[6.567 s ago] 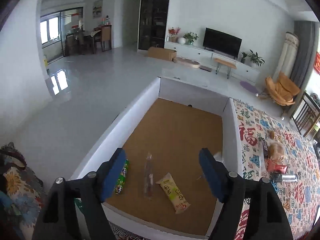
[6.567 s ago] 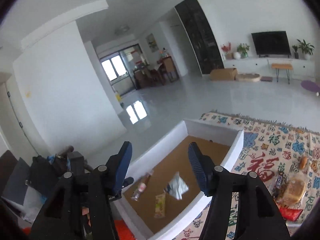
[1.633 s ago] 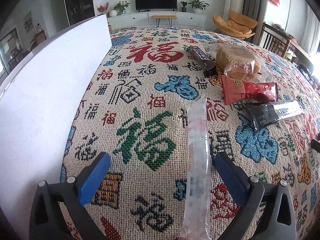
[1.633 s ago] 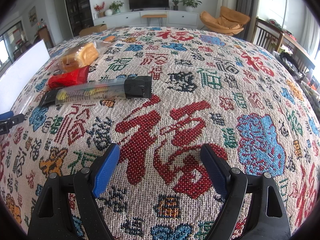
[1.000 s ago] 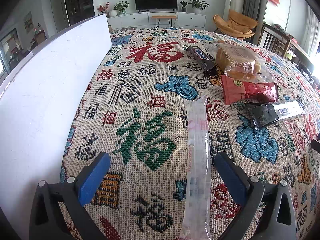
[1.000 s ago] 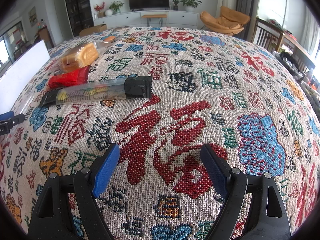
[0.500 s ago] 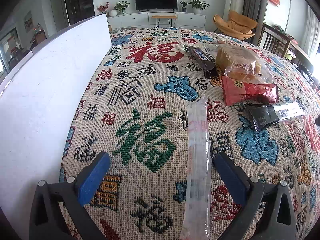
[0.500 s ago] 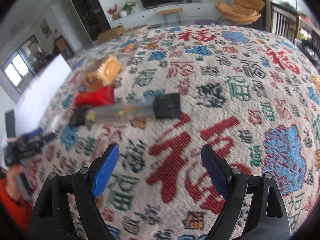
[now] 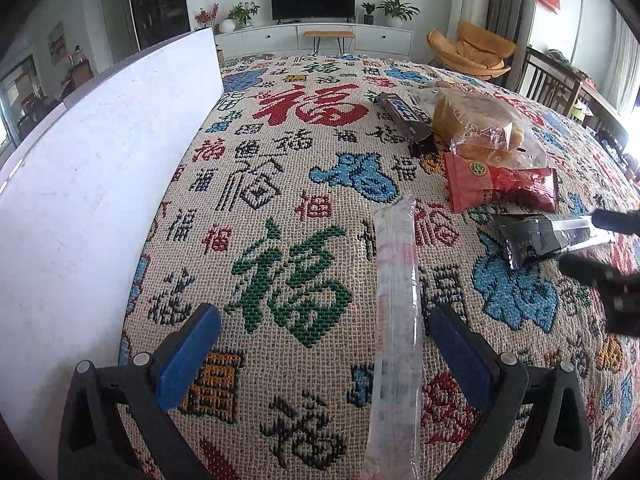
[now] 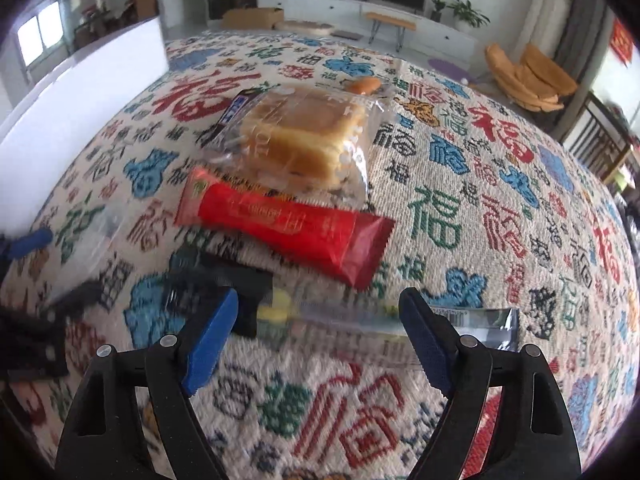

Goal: Organize snacks
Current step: 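Grasp the black-capped clear stick snack with the right tool while the left tool holds the tube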

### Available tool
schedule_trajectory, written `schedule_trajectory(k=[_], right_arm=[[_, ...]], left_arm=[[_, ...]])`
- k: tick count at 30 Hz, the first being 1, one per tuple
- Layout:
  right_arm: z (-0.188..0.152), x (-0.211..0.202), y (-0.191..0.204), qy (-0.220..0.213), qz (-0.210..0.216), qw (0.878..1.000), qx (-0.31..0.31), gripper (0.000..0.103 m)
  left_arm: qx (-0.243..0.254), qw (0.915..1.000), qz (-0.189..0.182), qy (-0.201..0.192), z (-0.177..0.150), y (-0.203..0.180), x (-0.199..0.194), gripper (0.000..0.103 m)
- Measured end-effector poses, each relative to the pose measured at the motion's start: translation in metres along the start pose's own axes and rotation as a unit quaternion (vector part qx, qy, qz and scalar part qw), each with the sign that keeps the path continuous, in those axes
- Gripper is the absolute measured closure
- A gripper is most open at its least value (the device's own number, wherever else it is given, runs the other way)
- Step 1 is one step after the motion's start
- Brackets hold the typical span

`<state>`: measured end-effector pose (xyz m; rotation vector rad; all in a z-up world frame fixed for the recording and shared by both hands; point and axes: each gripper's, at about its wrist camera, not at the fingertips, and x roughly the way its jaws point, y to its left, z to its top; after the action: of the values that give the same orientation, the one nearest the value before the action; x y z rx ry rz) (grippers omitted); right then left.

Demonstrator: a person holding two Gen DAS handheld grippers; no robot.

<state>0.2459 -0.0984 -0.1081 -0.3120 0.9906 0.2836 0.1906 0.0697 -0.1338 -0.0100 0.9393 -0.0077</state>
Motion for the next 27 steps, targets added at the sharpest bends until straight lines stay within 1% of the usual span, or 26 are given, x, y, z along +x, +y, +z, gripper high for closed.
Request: schedule_trajectory(k=[2, 3, 4, 5, 6, 7, 9, 11, 12, 13, 14, 15, 17, 18, 19, 20, 21, 22, 23, 24, 25, 26, 27], right_arm=[[-0.029, -0.011, 0.0, 0.012, -0.041, 0.996, -0.08, 0.018], [-0.045, -0.022, -0.004, -0.002, -0.05, 0.992, -0.114, 0.018], [-0.059, -0.031, -0.011, -0.005, -0.061, 0.989, -0.135, 0.018], [-0.071, -0.037, -0.02, 0.0, -0.08, 0.986, -0.144, 0.018], [-0.079, -0.048, -0.032, -0.005, -0.089, 0.987, -0.136, 0.019], [-0.083, -0.061, -0.045, -0.02, -0.082, 0.99, -0.117, 0.019], [-0.08, -0.084, -0.073, -0.044, -0.053, 0.997, -0.041, 0.018], [-0.064, -0.092, -0.086, -0.047, 0.015, 0.999, 0.016, 0.017], [-0.052, -0.088, -0.085, -0.034, 0.061, 0.997, 0.028, 0.017], [-0.039, -0.082, -0.081, -0.022, 0.09, 0.995, 0.024, 0.017], [-0.027, -0.074, -0.072, -0.01, 0.114, 0.993, 0.007, 0.017], [-0.012, -0.065, -0.062, 0.0, 0.123, 0.992, -0.024, 0.017], [0.008, -0.044, -0.046, 0.019, 0.112, 0.99, -0.086, 0.017], [0.014, -0.029, -0.043, 0.034, 0.104, 0.988, -0.111, 0.018], [0.02, -0.015, -0.043, 0.049, 0.098, 0.986, -0.122, 0.018], [0.022, 0.001, -0.049, 0.067, 0.096, 0.987, -0.113, 0.018], [0.023, 0.016, -0.059, 0.088, 0.106, 0.987, -0.086, 0.018], [0.021, 0.024, -0.07, 0.105, 0.132, 0.984, -0.049, 0.018], [0.018, 0.026, -0.083, 0.104, 0.167, 0.98, -0.004, 0.016], [0.015, 0.022, -0.09, 0.096, 0.193, 0.976, 0.021, 0.016], [0.009, 0.021, -0.091, 0.114, 0.228, 0.966, 0.035, 0.016], [0.0, 0.019, -0.088, 0.143, 0.266, 0.953, 0.035, 0.016], [-0.011, 0.014, -0.077, 0.178, 0.289, 0.941, 0.013, 0.016]], left_arm=[[0.0, 1.0, 0.0, 0.0, 0.0, 0.0, 0.0, 0.0], [0.0, 1.0, 0.0, 0.0, 0.0, 0.0, 0.0, 0.0], [0.0, 1.0, 0.0, 0.0, 0.0, 0.0, 0.0, 0.0], [0.0, 1.0, 0.0, 0.0, 0.0, 0.0, 0.0, 0.0], [0.0, 1.0, 0.0, 0.0, 0.0, 0.0, 0.0, 0.0], [0.0, 1.0, 0.0, 0.0, 0.0, 0.0, 0.0, 0.0], [0.0, 1.0, 0.0, 0.0, 0.0, 0.0, 0.0, 0.0], [0.0, 1.0, 0.0, 0.0, 0.0, 0.0, 0.0, 0.0], [0.0, 1.0, 0.0, 0.0, 0.0, 0.0, 0.0, 0.0], [0.0, 1.0, 0.0, 0.0, 0.0, 0.0, 0.0, 0.0], [0.0, 1.0, 0.0, 0.0, 0.0, 0.0, 0.0, 0.0], [0.0, 1.0, 0.0, 0.0, 0.0, 0.0, 0.0, 0.0], [0.0, 1.0, -0.001, 0.0, 0.0, 0.0, 0.0, 0.0], [0.0, 1.0, -0.001, 0.0, 0.0, 0.0, 0.0, 0.0], [0.0, 1.0, -0.001, 0.0, 0.0, 0.001, 0.0, 0.0], [0.0, 1.0, -0.001, 0.0, 0.0, 0.0, 0.0, 0.0], [0.0, 1.0, 0.0, 0.0, 0.0, 0.0, 0.0, 0.0], [0.0, 1.0, 0.0, 0.0, 0.0, 0.001, 0.0, 0.0], [0.0, 1.0, -0.001, 0.0, 0.0, 0.001, 0.0, 0.0], [0.0, 1.0, -0.001, 0.0, 0.0, 0.001, 0.0, 0.0], [0.0, 1.0, -0.001, 0.0, 0.0, 0.001, 0.0, 0.0], [0.0, 1.0, -0.001, 0.0, 0.0, 0.0, 0.0, 0.0], [0.0, 1.0, 0.0, 0.0, 0.0, 0.0, 0.0, 0.0]])
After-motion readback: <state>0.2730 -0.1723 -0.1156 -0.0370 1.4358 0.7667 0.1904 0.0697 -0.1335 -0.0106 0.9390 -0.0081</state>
